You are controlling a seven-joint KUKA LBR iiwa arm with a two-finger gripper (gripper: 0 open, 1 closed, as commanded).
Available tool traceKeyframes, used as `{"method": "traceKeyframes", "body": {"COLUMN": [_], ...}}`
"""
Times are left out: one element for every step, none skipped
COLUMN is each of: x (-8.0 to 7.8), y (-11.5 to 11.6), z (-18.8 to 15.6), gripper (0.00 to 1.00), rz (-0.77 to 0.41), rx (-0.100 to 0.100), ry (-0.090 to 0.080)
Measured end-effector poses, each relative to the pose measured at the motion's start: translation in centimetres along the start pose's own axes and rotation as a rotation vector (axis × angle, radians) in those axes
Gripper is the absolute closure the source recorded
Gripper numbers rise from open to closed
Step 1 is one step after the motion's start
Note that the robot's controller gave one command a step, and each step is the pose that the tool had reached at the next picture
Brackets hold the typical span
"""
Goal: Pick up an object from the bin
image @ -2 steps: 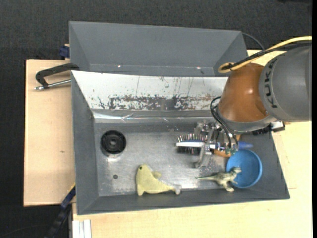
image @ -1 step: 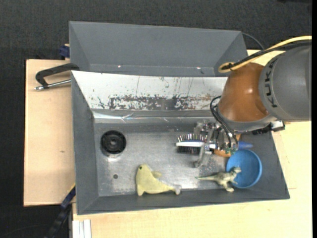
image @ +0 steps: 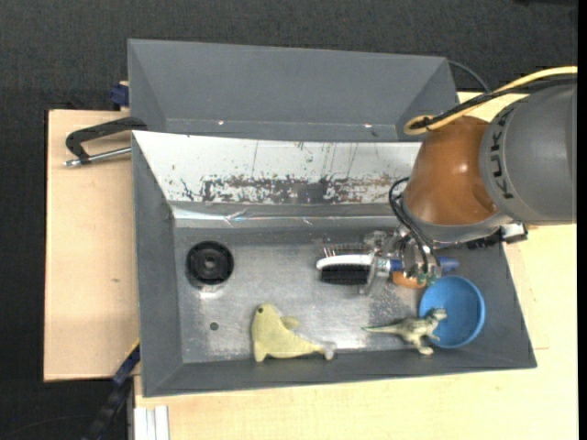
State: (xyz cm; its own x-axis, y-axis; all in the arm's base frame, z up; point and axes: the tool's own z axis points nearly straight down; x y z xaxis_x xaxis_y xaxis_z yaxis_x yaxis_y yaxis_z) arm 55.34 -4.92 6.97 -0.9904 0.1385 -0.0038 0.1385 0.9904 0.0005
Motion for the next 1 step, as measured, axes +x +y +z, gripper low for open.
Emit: {"method": "traceKeyframes", "body": {"x": [-0.2], "y": [0.07], "z": [-3.92], "gripper": [1.0], "rz": [-0.001], "rx": [-0.001], "ry": [-0.005]}}
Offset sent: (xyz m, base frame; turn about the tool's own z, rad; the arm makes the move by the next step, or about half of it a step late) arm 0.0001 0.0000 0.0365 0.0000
